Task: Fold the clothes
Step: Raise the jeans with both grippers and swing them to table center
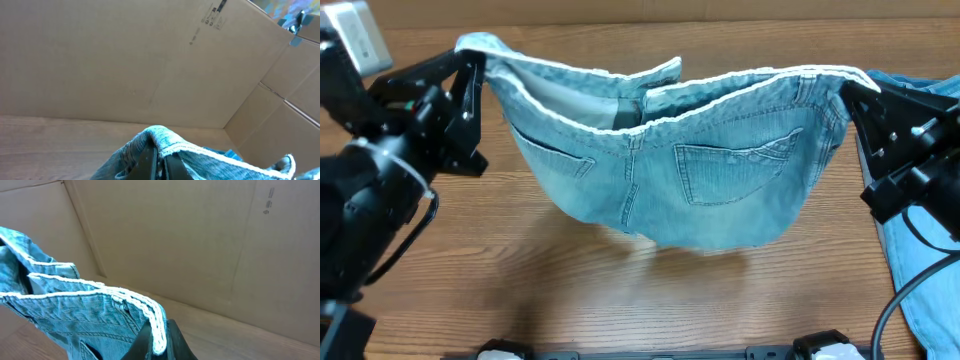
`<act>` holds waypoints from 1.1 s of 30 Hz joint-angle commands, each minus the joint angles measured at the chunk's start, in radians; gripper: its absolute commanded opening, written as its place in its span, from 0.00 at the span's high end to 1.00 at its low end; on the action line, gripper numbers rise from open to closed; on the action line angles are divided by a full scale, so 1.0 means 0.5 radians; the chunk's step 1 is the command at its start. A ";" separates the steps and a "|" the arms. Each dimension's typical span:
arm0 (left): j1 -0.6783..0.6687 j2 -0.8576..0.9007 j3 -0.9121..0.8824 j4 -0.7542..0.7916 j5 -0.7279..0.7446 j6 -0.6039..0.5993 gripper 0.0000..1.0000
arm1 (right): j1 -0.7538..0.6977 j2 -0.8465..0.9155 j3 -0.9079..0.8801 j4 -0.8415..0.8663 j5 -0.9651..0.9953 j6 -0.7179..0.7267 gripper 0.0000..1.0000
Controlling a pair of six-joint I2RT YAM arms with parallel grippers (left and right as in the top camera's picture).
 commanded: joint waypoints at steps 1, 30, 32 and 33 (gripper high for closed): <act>0.009 0.252 0.043 0.135 0.004 -0.021 0.96 | 0.004 0.127 0.062 0.050 0.072 -0.009 0.96; 0.127 1.533 0.037 0.488 0.208 0.319 0.96 | -0.323 1.039 0.050 -0.387 -0.404 -0.681 0.96; 0.127 1.533 0.037 0.266 0.006 0.318 0.96 | -0.278 1.039 -0.013 -0.455 -0.437 -0.674 0.96; 0.127 1.533 0.037 0.163 -0.048 0.317 0.96 | -0.249 1.039 -0.067 -0.450 -0.436 -0.658 0.96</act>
